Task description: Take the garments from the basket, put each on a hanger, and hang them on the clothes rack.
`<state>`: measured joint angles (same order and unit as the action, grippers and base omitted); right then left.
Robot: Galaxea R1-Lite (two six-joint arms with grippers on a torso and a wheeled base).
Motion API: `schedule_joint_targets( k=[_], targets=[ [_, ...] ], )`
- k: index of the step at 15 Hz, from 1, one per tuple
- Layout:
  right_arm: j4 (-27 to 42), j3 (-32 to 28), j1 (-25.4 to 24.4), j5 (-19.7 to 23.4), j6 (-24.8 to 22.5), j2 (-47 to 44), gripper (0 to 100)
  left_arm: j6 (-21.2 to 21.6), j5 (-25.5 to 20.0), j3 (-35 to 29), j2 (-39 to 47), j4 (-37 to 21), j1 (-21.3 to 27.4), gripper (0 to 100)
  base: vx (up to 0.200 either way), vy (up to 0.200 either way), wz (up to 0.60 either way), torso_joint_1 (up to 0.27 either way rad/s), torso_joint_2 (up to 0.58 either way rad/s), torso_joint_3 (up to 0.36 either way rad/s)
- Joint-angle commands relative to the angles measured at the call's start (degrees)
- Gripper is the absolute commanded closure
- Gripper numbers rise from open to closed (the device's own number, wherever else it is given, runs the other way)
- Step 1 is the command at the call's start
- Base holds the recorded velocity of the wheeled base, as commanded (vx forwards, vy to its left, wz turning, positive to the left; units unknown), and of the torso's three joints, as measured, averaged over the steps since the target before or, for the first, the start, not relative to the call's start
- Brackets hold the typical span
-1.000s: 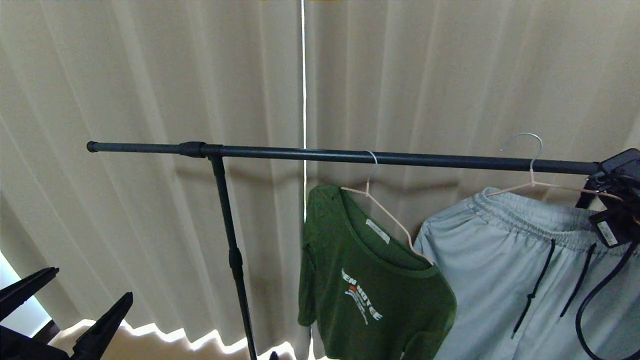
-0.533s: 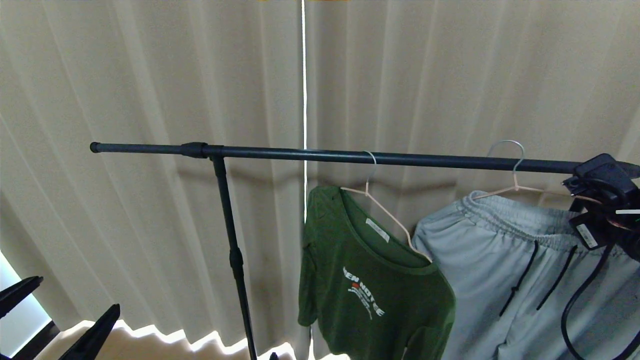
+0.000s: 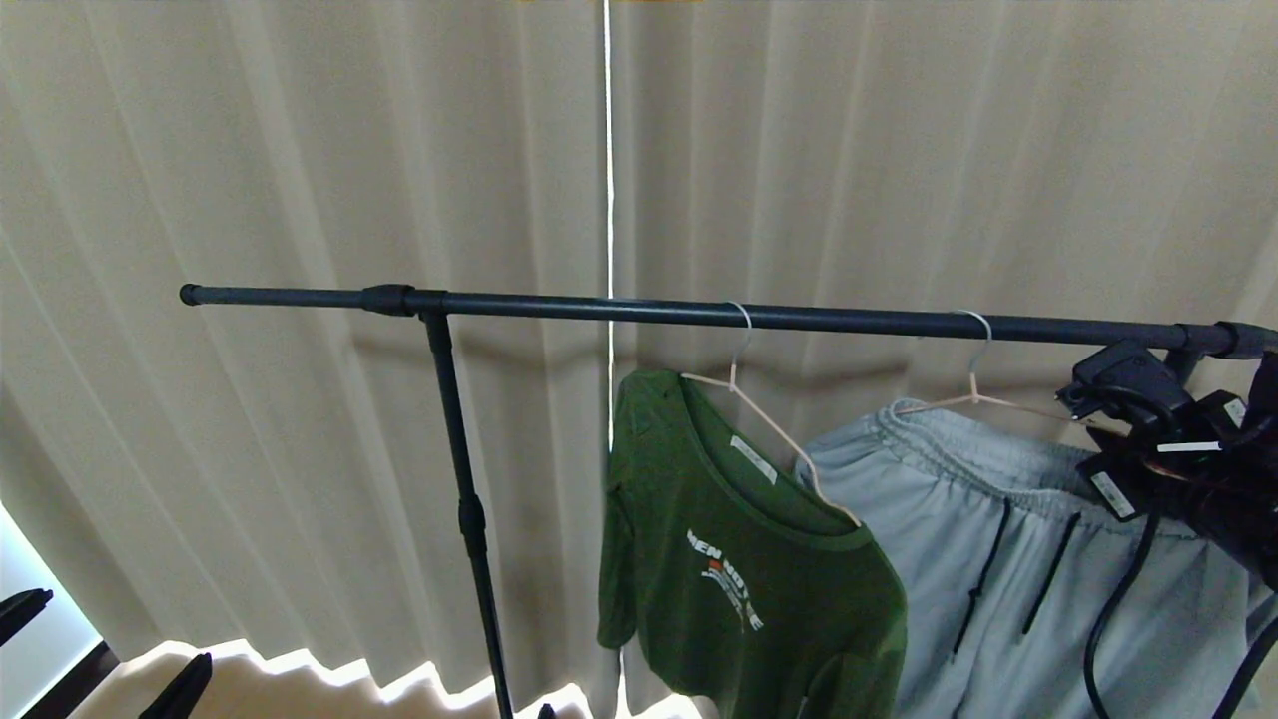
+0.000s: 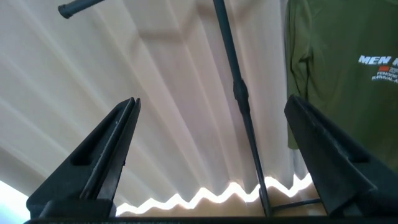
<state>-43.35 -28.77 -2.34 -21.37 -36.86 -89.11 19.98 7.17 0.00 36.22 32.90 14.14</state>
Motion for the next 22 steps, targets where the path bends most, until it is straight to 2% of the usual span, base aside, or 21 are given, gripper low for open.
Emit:
schedule_joint_targets(
  k=[1,2,3,4,6,7,9,10,11,12,13,15,16,17,18,19,21,22],
  targets=[
    [0.11,0.91,-0.82,0.36,1.80,-0.18,0,-0.03,0.04,0.00,-1.94,-0.38,0.01,0,0.000,0.000,0.00,0.000,0.00,0.000],
    [0.02,2.05,-2.32,0.89,4.08,0.08,0,-0.03,0.13,0.00,-1.94,-0.38,0.01,0,0.000,0.000,0.00,0.000,0.00,0.000],
    [0.02,2.05,-2.32,0.89,4.08,0.08,0,-0.03,0.13,0.00,-1.94,-0.38,0.01,0,0.000,0.000,0.00,0.000,0.00,0.000],
    [0.02,5.04,-4.25,4.67,9.44,1.66,0,-0.20,0.30,0.00,-2.03,-0.38,-0.08,0,0.000,0.000,0.00,0.000,0.00,0.000],
    [-0.07,7.50,-5.22,11.09,13.31,4.21,0,-0.29,0.39,0.00,-2.64,-0.38,-0.34,0,0.000,0.000,0.00,0.000,0.00,0.000],
    [-0.42,8.20,-5.31,12.76,14.63,5.18,0,-0.29,0.48,0.00,-2.73,-0.38,-0.43,0,0.000,0.000,0.00,0.000,0.00,0.000],
    [-5.69,12.60,-5.57,19.88,21.48,7.90,0,-0.47,0.74,0.00,-4.31,-0.73,-0.52,0,0.000,0.000,0.00,0.000,0.00,0.000],
    [-10.70,15.41,-5.57,22.78,24.38,8.78,0,-0.47,0.92,0.00,-5.81,-2.40,-0.52,0,0.000,0.000,0.00,0.000,0.00,0.000],
    [-11.14,15.67,-5.57,22.95,24.56,8.87,0,-0.47,0.92,0.00,-5.98,-2.49,-0.61,0,0.000,0.000,0.00,0.000,0.00,0.000],
    [-19.32,19.98,-5.48,23.39,27.46,11.07,0,-0.82,1.80,0.00,-9.94,-6.10,-0.96,0,0.000,0.000,0.00,0.000,0.00,0.000],
    [-24.50,23.85,-5.22,23.39,29.13,15.20,0,-1.17,4.35,0.00,-15.65,-11.11,-2.63,0,0.000,0.000,0.00,0.000,0.00,0.000],
    [-24.15,28.15,-4.95,23.22,29.31,24.07,0,-1.17,5.84,0.00,-24.44,-23.15,-6.58,0,0.000,0.000,0.00,0.000,0.00,0.000],
    [-18.70,28.77,-3.02,22.42,28.95,30.40,0,-1.26,5.66,-0.70,-30.24,-30.88,-9.75,0,0.000,0.000,0.00,0.000,0.00,0.000],
    [-12.81,28.77,0.14,21.37,28.25,34.53,0,-2.23,5.84,-1.76,-31.82,-33.25,-11.24,0,0.000,0.000,0.00,0.000,0.00,0.000],
    [2.74,27.54,7.35,20.93,24.56,44.20,0,-5.30,5.66,-2.81,-32.79,-35.36,-13.17,0,0.000,0.000,0.00,0.000,0.00,0.000],
    [14.96,25.08,9.99,21.11,23.59,51.94,0,-6.53,5.58,-2.90,-33.05,-35.71,-13.35,0,0.000,0.000,0.00,0.000,0.00,0.000],
    [38.16,18.84,10.07,21.11,23.59,66.00,0,-8.91,5.14,-2.81,-34.28,-35.71,-13.35,0,0.000,0.000,0.00,0.000,0.00,0.000],
    [52.14,14.62,10.07,21.28,23.59,74.70,0,-9.87,4.26,-2.55,-35.60,-35.45,-13.70,0,0.000,0.000,0.00,0.000,0.00,0.000]
  ],
)
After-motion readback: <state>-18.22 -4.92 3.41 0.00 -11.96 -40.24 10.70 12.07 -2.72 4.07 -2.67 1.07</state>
